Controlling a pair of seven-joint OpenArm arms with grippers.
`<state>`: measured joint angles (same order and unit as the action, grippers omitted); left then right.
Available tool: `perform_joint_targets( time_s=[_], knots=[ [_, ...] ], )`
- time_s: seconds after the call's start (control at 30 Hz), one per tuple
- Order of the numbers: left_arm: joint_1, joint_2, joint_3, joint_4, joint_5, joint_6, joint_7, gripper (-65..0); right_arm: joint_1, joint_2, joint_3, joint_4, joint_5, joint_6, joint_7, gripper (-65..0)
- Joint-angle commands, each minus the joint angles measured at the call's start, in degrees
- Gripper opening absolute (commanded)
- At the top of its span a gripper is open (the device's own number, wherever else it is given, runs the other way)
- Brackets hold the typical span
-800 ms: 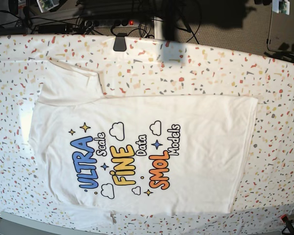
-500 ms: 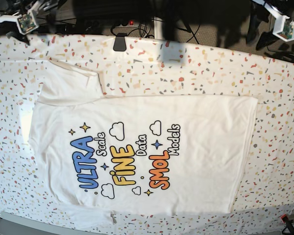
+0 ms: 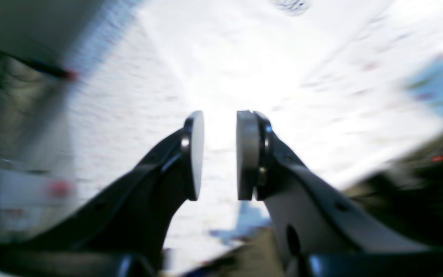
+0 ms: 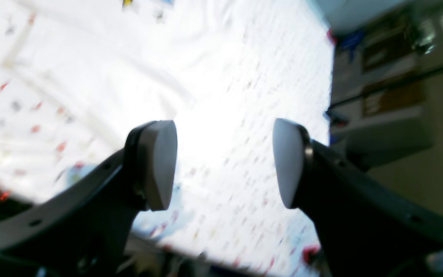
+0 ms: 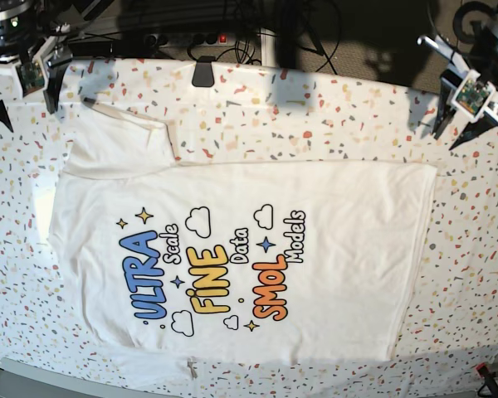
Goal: Fold the T-shirt properly
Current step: 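Move both grippers from rest toward the white T-shirt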
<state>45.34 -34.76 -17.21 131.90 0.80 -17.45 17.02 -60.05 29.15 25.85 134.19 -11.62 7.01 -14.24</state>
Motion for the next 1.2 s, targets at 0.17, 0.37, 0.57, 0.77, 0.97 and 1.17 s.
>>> perform_joint_targets(
  time_s=[0.17, 0.37, 0.57, 0.77, 0.97, 1.17],
  knots=[
    [-1.4, -13.7, -0.3, -2.7, 9.4, -3.9, -0.5, -50.6, -0.5, 0.4, 0.4, 0.8, -8.7, 10.1, -0.4, -25.9],
    [-1.7, -21.7, -0.3, -6.3, 13.9, -14.0, -8.7, -50.7, -1.1, 1.5, 0.4, 0.8, -14.4, 24.0, 5.2, -25.9],
    [-4.1, -22.4, -0.3, -11.8, 19.7, -14.8, -16.7, -50.7, -1.1, 0.2, 0.4, 0.8, -16.9, 27.3, 6.7, -25.9],
    [-8.4, -22.2, -0.3, -15.6, 21.7, -14.7, -21.8, -52.6, -1.1, -1.3, 0.4, 0.8, -16.7, 27.3, 6.7, -25.9],
    [-12.6, -22.2, 3.3, -19.3, 21.7, -14.7, -26.5, -52.5, -1.1, -2.0, 0.4, 0.8, -16.7, 27.3, 6.7, -25.9],
    [-25.7, -20.1, 18.1, -31.2, 21.8, -14.7, -23.6, -50.0, -1.1, -2.0, 0.4, 0.8, -12.6, 27.3, 6.6, -25.8]
  ],
)
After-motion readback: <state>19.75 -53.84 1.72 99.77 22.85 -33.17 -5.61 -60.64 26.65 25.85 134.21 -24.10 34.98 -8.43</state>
